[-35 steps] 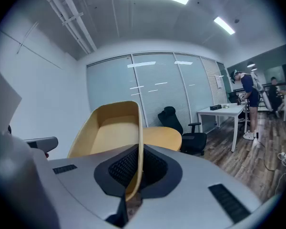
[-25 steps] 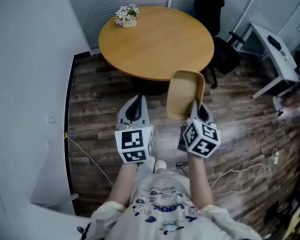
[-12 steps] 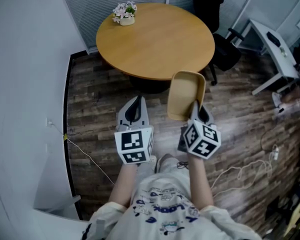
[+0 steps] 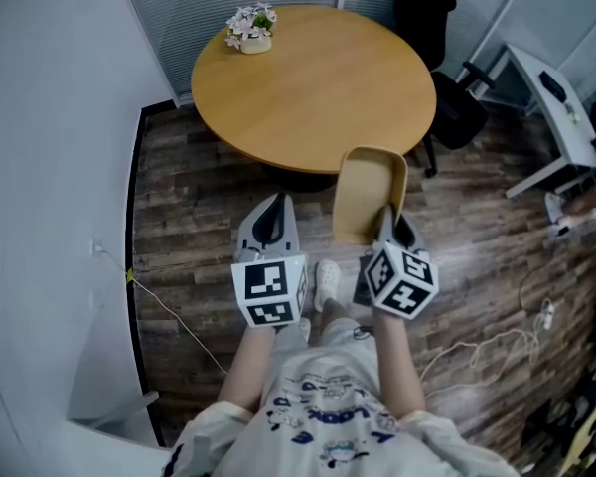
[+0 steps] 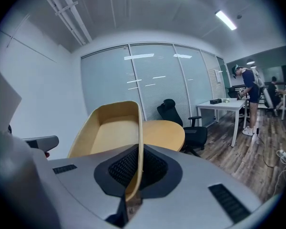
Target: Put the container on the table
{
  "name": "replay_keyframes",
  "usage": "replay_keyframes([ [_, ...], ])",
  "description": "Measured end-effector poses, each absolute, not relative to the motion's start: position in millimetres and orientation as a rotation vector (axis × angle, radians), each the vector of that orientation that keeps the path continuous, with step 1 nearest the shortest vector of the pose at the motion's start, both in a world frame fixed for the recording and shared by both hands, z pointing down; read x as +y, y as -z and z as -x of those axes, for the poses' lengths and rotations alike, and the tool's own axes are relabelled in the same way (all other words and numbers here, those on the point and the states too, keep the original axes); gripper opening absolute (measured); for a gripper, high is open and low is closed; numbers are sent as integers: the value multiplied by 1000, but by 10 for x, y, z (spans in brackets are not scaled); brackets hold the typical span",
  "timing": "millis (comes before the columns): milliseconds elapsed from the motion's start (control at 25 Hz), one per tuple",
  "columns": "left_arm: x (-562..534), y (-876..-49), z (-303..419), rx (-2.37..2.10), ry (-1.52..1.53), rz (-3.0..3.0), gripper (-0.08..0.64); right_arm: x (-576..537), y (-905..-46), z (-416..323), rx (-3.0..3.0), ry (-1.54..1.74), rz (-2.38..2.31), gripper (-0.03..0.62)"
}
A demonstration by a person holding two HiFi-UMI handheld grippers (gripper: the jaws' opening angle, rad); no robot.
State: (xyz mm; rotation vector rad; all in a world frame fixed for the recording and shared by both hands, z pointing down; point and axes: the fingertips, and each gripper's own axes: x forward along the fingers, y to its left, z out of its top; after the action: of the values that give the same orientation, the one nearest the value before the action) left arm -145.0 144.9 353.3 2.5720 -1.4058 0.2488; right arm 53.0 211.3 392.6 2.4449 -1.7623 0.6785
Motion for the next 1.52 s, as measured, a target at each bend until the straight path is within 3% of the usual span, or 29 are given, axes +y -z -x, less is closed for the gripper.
replay_keyframes([
  [880, -338, -3610, 244, -1516, -286, -2491, 3, 76, -4060, -1813, -1865, -742, -2337, 6],
  [1520, -1093, -3845, -50, -1498, -342, -2435, 3, -708, -4321, -2087, -1844, -823, -2292, 6],
])
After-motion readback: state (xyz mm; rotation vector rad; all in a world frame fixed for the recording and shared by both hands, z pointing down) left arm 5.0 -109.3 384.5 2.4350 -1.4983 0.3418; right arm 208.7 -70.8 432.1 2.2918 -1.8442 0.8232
